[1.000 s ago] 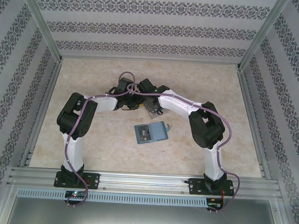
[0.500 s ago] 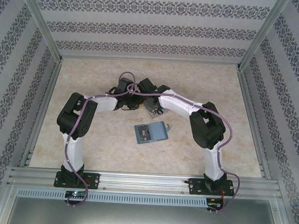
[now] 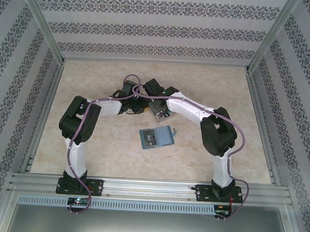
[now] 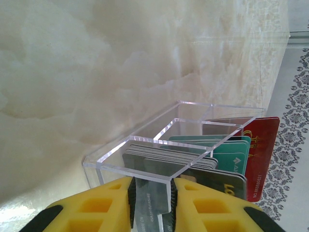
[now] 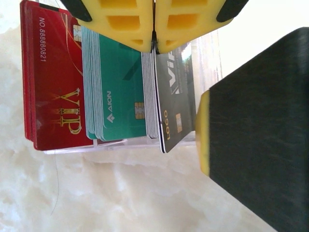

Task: Put the credit cards into the card holder

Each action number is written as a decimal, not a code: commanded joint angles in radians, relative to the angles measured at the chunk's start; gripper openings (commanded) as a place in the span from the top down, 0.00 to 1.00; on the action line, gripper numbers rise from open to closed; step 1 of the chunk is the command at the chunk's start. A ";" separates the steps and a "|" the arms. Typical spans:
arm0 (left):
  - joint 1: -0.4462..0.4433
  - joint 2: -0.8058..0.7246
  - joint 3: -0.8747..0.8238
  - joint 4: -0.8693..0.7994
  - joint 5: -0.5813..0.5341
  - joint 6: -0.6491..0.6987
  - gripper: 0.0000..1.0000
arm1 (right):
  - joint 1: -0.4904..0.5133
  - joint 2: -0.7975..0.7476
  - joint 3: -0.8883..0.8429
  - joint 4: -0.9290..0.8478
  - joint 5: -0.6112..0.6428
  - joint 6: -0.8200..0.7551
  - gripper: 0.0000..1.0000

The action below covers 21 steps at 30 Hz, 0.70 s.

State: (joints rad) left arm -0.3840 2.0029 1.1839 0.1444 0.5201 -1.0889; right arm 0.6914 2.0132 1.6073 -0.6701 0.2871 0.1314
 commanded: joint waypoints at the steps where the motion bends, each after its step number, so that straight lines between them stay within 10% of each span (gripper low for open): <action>1: 0.002 -0.008 -0.013 -0.034 -0.016 0.024 0.72 | -0.019 -0.050 -0.014 -0.008 -0.006 0.022 0.95; 12: 0.001 -0.167 0.001 -0.044 -0.040 0.096 0.56 | -0.142 -0.311 -0.221 0.140 -0.427 0.250 0.99; 21: -0.007 -0.319 -0.130 0.194 0.086 -0.027 0.46 | -0.334 -0.562 -0.566 0.611 -0.769 0.808 1.00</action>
State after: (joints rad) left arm -0.3851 1.7031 1.1130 0.2138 0.5415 -1.0489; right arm 0.3798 1.4929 1.1198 -0.2813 -0.3260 0.6697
